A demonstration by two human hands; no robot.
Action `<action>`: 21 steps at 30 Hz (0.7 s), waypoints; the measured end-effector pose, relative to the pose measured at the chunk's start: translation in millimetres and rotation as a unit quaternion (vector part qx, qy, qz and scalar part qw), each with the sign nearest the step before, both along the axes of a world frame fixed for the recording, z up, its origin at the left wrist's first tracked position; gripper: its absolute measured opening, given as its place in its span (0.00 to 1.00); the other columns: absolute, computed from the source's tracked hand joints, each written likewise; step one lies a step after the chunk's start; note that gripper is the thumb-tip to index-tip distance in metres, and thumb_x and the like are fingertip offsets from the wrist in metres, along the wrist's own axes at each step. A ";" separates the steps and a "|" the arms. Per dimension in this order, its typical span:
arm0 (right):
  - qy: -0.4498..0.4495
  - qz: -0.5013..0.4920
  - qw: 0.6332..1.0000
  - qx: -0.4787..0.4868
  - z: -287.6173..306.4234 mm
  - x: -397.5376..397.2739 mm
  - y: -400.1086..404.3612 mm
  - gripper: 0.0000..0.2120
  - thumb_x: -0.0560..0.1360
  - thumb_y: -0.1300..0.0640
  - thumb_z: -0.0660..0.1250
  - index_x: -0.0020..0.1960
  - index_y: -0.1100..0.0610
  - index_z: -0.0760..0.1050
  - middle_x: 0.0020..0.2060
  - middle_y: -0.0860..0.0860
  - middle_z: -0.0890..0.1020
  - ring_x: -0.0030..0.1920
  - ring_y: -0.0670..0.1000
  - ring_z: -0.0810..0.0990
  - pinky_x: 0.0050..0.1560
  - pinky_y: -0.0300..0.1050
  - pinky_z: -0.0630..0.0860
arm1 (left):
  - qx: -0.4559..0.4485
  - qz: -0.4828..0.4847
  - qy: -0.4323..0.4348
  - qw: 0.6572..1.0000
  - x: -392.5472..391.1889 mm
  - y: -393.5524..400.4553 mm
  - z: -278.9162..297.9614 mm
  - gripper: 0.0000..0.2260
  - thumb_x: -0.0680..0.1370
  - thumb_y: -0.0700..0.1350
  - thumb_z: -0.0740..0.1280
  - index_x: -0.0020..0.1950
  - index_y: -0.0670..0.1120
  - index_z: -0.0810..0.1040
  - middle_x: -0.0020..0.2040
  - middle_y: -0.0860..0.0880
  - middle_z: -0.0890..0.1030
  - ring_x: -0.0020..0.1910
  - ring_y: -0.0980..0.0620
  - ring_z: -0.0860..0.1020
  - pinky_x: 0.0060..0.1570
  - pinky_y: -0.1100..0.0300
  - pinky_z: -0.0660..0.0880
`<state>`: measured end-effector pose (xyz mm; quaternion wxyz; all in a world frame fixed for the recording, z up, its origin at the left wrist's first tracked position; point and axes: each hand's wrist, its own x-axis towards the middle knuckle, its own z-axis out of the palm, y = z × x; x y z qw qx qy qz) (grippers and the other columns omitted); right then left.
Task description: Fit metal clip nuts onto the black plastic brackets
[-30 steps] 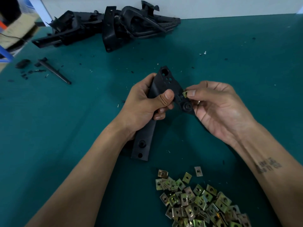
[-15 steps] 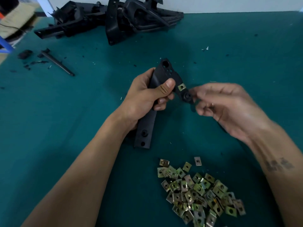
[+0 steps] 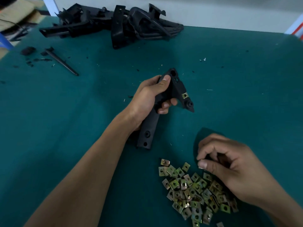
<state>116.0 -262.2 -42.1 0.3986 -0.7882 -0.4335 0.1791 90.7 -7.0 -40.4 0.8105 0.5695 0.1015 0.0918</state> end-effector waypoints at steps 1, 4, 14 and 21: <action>-0.002 0.004 1.000 0.000 -0.8 0.1 -0.2 0.03 0.73 0.53 0.73 0.42 0.48 0.80 0.42 0.46 0.80 0.38 0.49 0.77 0.39 0.37 0.71 | -0.001 0.000 0.001 1.000 0.0 0.1 -0.1 0.11 0.86 0.47 0.57 0.57 0.39 0.72 0.37 0.40 0.76 0.30 0.49 0.65 0.28 0.57 0.60; 0.000 -0.022 1.000 0.017 -4.6 -1.5 -3.3 0.05 0.78 0.47 0.68 0.44 0.43 0.77 0.43 0.47 0.83 0.44 0.51 0.82 0.44 0.43 0.76 | -0.003 0.000 0.000 1.000 0.9 0.6 -1.1 0.11 0.86 0.47 0.58 0.57 0.39 0.72 0.37 0.39 0.76 0.29 0.50 0.66 0.27 0.58 0.61; 0.029 -0.009 0.999 0.034 0.3 -0.2 -13.0 0.13 0.73 0.52 0.75 0.57 0.43 0.83 0.47 0.49 0.79 0.34 0.50 0.73 0.31 0.46 0.72 | -0.001 -0.008 -0.008 1.000 2.8 2.4 -5.0 0.11 0.85 0.48 0.59 0.58 0.40 0.72 0.37 0.39 0.77 0.29 0.49 0.66 0.27 0.58 0.61; -0.035 -0.006 0.999 -0.012 0.1 -2.3 1.2 0.09 0.71 0.48 0.73 0.51 0.43 0.85 0.48 0.44 0.79 0.31 0.49 0.71 0.33 0.37 0.69 | 0.002 -0.006 -0.008 1.000 3.3 2.0 -4.8 0.11 0.85 0.48 0.59 0.58 0.40 0.72 0.37 0.39 0.76 0.29 0.49 0.66 0.27 0.58 0.61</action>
